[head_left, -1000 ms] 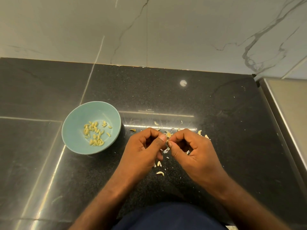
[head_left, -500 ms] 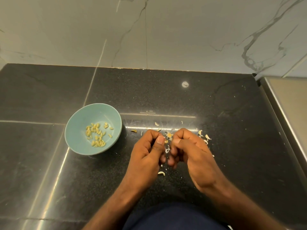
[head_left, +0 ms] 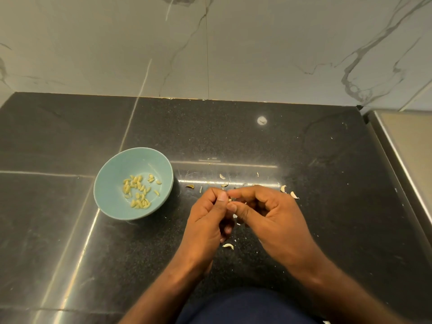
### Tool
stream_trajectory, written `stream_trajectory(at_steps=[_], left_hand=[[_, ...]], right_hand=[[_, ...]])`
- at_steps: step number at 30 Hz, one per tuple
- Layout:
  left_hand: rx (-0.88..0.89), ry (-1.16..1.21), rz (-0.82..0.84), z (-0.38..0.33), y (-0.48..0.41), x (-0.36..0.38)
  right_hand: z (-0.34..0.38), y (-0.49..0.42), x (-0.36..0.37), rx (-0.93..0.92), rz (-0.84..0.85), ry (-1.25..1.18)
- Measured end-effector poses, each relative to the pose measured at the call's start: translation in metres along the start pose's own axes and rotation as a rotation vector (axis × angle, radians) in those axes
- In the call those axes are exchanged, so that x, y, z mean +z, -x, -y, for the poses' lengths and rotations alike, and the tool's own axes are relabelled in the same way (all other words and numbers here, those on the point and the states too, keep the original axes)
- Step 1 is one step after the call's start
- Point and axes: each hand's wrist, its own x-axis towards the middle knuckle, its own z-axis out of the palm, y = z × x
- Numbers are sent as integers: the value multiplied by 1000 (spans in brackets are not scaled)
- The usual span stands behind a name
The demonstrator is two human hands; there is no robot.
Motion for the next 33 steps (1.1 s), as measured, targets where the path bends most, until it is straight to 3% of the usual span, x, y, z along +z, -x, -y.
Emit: stream_trajectory(at_steps=[7,14,17,22,24,27,30,33], left_hand=[[73,-90,-39,5,1,1],[-31,-37,-89,2,-1,-3],[-27,-102,-230,-3,-7,-18],[20,-317,-645,3,-41,-93],[-29,-402,-697,6,-47,-118],[-147,-521,-682,0,-46,-136],[-252,-648,-568,-4,-42,-136],[-121,-712,-456,-5,-27,-116]], right_hand=[[-7,-2,5,-34,-31,121],[-12,0,7,57,-41,-73],[-15,-2,9,95,-45,-115],[-21,-2,13,153,11,-143],[-21,-2,16,162,33,-142],[-19,-2,18,153,53,-132],[-19,-2,16,173,52,-173],[-17,-3,14,222,51,-275]])
